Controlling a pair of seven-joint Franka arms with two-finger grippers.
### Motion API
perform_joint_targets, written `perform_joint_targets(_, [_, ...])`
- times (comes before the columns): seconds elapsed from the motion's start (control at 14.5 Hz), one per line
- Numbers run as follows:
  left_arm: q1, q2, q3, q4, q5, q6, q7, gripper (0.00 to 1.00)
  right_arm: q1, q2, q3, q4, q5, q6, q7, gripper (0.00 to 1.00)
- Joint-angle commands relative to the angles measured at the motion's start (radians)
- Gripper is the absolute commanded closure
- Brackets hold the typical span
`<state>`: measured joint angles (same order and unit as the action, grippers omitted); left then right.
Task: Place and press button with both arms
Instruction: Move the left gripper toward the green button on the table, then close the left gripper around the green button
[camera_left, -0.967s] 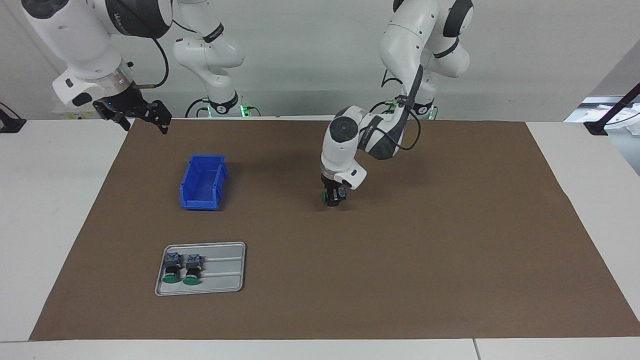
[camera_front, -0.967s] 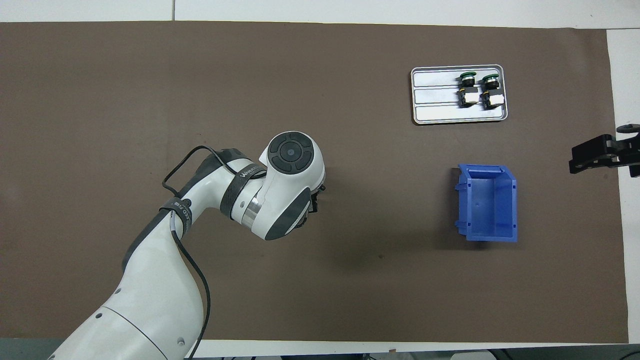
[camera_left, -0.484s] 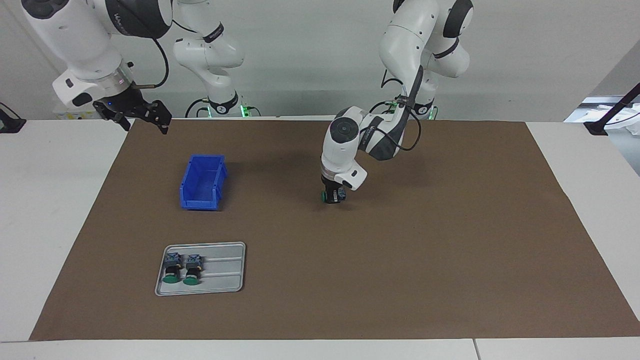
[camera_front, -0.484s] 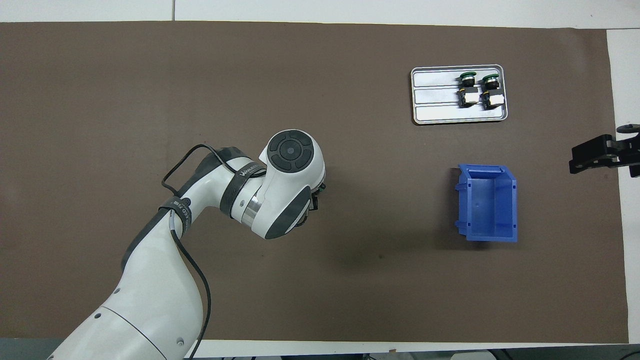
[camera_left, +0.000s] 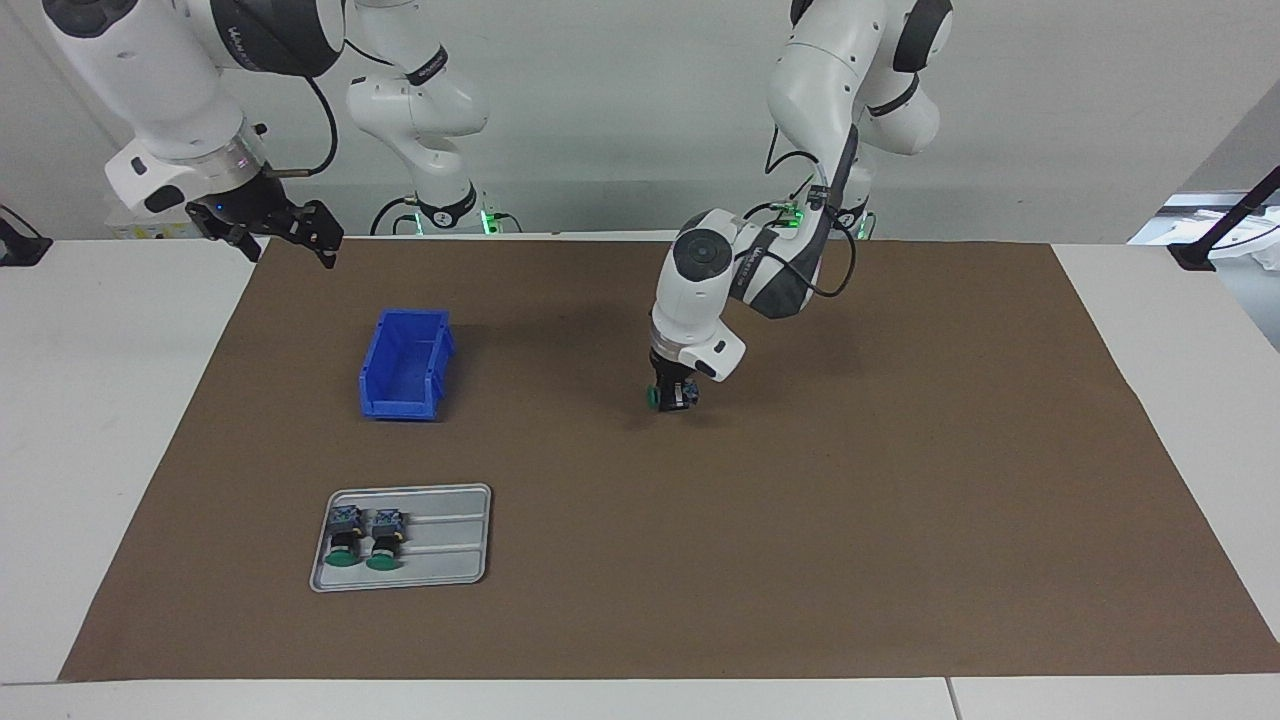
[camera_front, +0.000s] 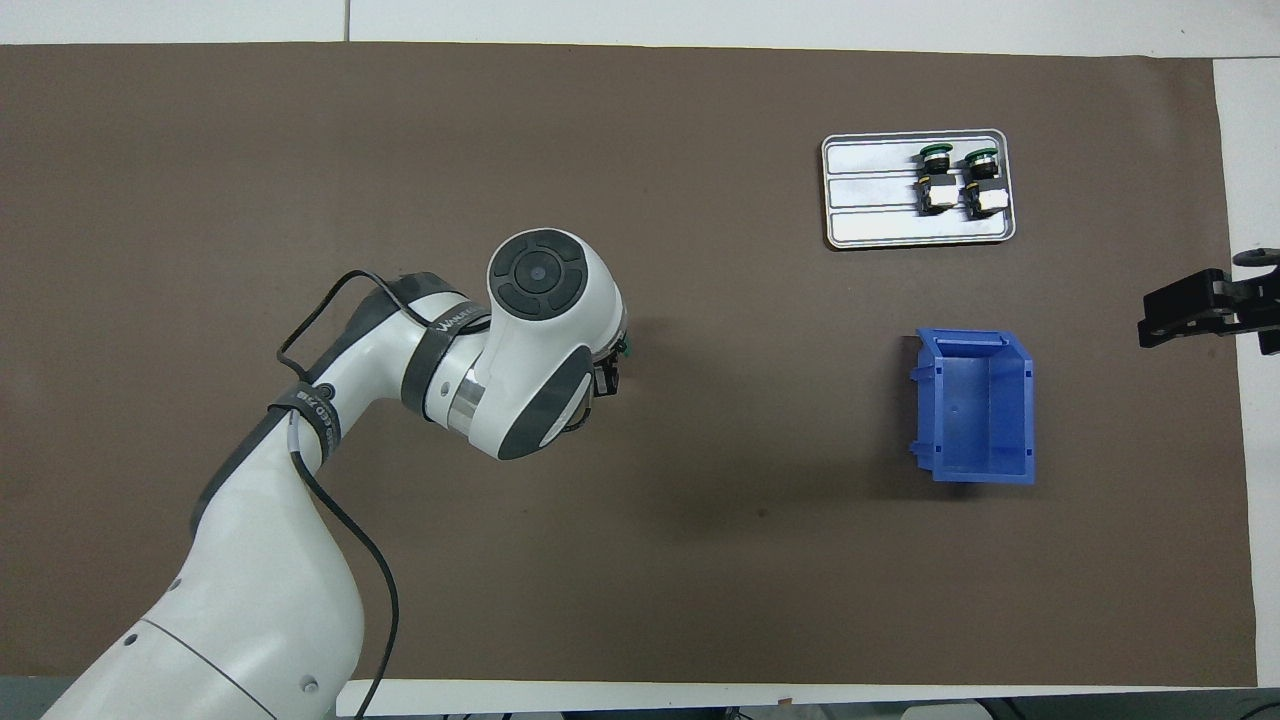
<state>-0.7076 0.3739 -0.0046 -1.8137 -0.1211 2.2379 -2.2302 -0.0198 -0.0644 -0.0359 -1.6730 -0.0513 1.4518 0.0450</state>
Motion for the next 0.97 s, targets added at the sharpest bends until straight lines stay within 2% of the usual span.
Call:
perform_joint_targets(0.0, [0.040,-0.078,-0.006,-0.087,-0.088,-0.006,0.125,0.90,-0.003,-0.017,0.001,-0.017,-0.009,0.005,-0.022,0.01])
perform_joint_targets(0.21, [0.075,-0.101,-0.003,-0.102,-0.296,-0.066,0.401,0.90,-0.003,-0.017,0.001,-0.017,-0.009,0.005,-0.022,0.01])
perform_joint_targets(0.35, [0.111,-0.110,0.000,-0.111,-0.423,-0.102,0.510,0.92,-0.003,-0.017,0.001,-0.017,-0.009,0.005,-0.022,0.01])
perform_joint_targets(0.55, [0.151,-0.116,-0.005,-0.133,-0.471,-0.095,0.553,0.96,-0.003,-0.017,0.001,-0.017,-0.009,0.005,-0.022,0.01])
perform_joint_targets(0.9, [0.203,-0.148,0.000,-0.226,-0.731,-0.038,0.828,0.95,-0.003,-0.017,0.001,-0.017,-0.009,0.005,-0.022,0.01])
